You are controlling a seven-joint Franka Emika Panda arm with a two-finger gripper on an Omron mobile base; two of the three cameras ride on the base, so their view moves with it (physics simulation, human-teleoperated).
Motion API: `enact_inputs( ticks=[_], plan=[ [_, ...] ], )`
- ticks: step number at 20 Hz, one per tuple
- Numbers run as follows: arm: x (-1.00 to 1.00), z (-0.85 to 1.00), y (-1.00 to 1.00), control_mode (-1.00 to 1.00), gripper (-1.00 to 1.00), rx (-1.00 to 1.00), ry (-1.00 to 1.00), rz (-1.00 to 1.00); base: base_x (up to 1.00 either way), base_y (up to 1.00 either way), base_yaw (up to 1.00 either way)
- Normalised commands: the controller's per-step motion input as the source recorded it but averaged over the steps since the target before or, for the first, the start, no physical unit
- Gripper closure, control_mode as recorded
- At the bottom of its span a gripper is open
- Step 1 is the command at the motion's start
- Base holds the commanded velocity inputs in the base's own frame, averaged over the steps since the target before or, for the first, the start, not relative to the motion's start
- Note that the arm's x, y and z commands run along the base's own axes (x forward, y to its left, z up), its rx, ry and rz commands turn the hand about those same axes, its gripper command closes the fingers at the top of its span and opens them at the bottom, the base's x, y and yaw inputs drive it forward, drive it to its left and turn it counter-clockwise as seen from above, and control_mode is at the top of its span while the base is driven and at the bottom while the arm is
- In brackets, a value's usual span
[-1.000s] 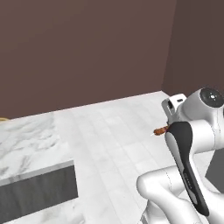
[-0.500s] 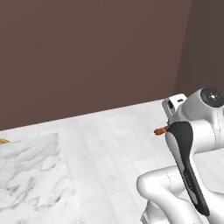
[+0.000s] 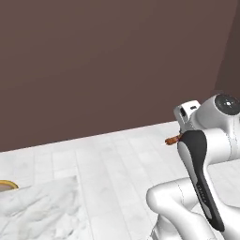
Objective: Place the cold items (lime and tomato) from the fridge in one tupperware on the dining counter. Place the warm items (hot dog and kebab skewer) in the stove area in another tupperware.
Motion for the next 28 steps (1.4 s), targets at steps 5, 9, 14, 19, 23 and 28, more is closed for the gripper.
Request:
enact_inputs(
  ticks=[5,9,14,19,23,28],
  plan=[
    [0.00,0.00,0.00,1.00,1.00,0.00,0.00,0.00,1.00,-0.02,0.20],
    [0.00,0.00,0.00,1.00,1.00,0.00,0.00,0.00,0.85,-0.04,0.28],
    [0.00,0.00,0.00,1.00,1.00,0.00,0.00,0.00,0.75,-0.02,0.32],
    [0.00,0.00,0.00,1.00,1.00,0.00,0.00,0.00,0.60,-0.05,0.38],
    [0.00,0.00,0.00,1.00,1.00,0.00,0.00,0.00,0.52,-0.03,0.38],
    [0.00,0.00,0.00,1.00,1.00,0.00,0.00,0.00,0.44,0.00,0.38]
  ],
)
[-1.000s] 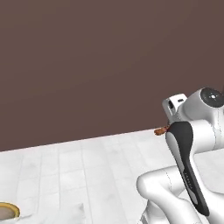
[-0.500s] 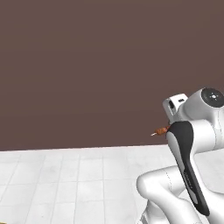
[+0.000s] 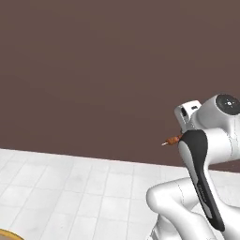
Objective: Place the cold items (lime and tomato) from the fridge in one tupperware on the dining counter. Place the warm items (hot dog and kebab skewer) in the stove area in another tupperware.
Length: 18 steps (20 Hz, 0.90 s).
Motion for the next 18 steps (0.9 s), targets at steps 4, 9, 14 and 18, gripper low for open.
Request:
enact_inputs(
  ticks=[4,9,14,18],
  plan=[
    [0.00,0.00,0.00,1.00,1.00,0.00,0.00,0.00,0.38,0.00,0.39],
    [0.00,0.00,0.00,1.00,1.00,0.00,0.00,0.00,0.51,0.00,0.38],
    [0.00,0.00,0.00,1.00,1.00,0.00,0.00,0.00,0.68,0.00,0.36],
    [0.00,0.00,0.00,1.00,1.00,0.00,0.00,0.00,0.72,0.00,0.34]
  ],
)
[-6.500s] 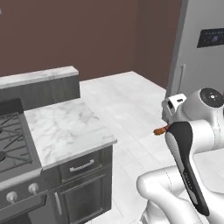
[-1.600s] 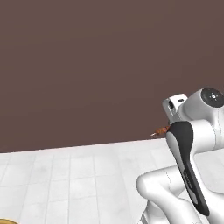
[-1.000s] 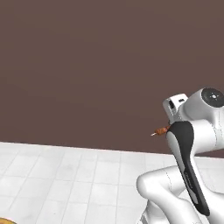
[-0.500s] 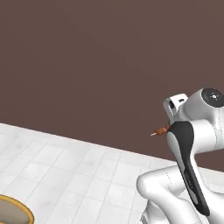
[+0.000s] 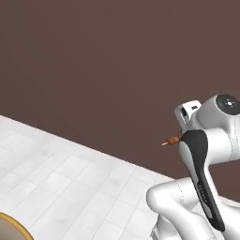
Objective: Place the cold items (lime and tomato) from the fridge in one tupperware on the dining counter. Place the warm items (hot dog and kebab skewer) in the stove area in another tupperware.
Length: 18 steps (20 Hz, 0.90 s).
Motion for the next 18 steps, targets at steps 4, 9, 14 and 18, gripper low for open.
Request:
enact_inputs(
  ticks=[4,9,14,18],
  plan=[
    [0.00,0.00,0.00,1.00,1.00,0.00,0.00,0.00,0.68,0.00,0.38],
    [0.00,0.00,0.00,1.00,1.00,0.00,0.00,0.00,0.59,0.00,0.38],
    [0.00,0.00,0.00,1.00,1.00,0.00,0.00,0.00,0.53,0.00,0.38],
    [0.00,0.00,0.00,1.00,1.00,0.00,0.00,0.00,0.70,0.01,0.28]
  ],
)
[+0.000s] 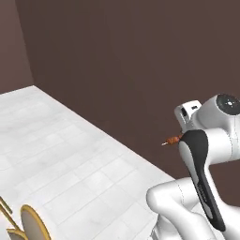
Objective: Place the cold items (lime and tomato) from the fridge in one tupperware on the dining counter. Place the warm items (hot dog and kebab skewer) in the stove area in another tupperware.
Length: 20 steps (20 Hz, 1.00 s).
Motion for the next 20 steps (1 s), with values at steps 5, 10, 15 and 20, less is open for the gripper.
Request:
enact_inputs(
  ticks=[5,10,15,20],
  plan=[
    [0.00,0.00,0.00,1.00,1.00,0.00,0.00,0.00,0.89,0.14,0.14],
    [0.00,0.00,0.00,1.00,1.00,0.00,0.00,0.00,0.99,0.21,0.21],
    [0.00,0.00,0.00,1.00,1.00,0.00,0.00,0.00,0.88,0.49,0.16],
    [0.00,0.00,0.00,1.00,1.00,0.00,0.00,0.00,0.66,0.70,0.07]
  ],
)
